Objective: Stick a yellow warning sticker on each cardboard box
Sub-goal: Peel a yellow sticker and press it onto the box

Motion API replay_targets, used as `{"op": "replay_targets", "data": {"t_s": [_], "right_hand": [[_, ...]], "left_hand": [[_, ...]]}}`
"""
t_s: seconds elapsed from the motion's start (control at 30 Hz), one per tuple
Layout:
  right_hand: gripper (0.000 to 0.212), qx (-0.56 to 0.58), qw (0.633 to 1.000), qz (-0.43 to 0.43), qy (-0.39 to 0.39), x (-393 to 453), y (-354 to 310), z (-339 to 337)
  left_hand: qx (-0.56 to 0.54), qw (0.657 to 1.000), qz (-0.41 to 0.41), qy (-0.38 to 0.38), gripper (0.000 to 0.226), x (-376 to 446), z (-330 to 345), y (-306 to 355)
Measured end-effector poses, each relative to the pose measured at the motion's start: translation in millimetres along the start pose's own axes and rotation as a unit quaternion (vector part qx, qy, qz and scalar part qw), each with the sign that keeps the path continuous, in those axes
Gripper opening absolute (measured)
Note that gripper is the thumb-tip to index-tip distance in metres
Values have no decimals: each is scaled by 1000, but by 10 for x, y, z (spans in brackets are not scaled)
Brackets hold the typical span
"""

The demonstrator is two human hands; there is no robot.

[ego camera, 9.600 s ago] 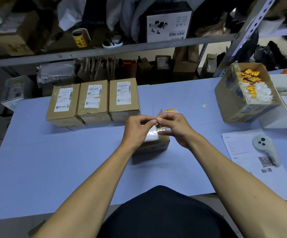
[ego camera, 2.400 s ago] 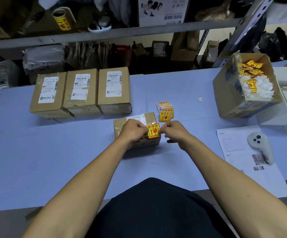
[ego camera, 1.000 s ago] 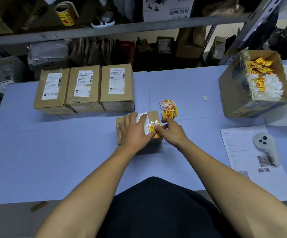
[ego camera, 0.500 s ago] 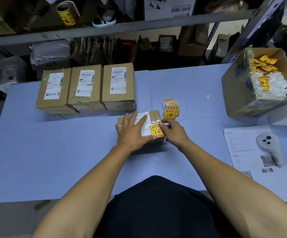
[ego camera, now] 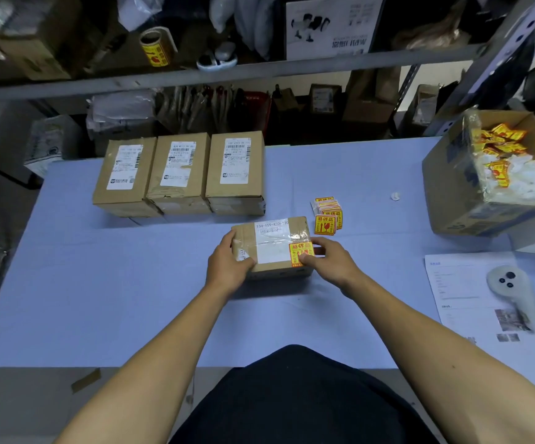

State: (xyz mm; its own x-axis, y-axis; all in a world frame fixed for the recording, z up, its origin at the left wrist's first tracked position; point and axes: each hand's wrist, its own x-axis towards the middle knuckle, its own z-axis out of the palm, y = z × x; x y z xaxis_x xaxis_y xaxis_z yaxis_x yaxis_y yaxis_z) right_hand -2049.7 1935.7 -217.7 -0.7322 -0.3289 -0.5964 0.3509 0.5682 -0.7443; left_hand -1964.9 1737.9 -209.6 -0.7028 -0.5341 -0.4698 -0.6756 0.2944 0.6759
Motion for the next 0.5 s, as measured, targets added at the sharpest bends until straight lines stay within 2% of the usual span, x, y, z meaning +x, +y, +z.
{"op": "replay_targets", "data": {"t_s": [0.5], "right_hand": [[39, -2, 998, -66, -1, -75, -182, -97]], "left_hand": [[-58, 997, 6, 58, 81, -213, -147, 181]]}}
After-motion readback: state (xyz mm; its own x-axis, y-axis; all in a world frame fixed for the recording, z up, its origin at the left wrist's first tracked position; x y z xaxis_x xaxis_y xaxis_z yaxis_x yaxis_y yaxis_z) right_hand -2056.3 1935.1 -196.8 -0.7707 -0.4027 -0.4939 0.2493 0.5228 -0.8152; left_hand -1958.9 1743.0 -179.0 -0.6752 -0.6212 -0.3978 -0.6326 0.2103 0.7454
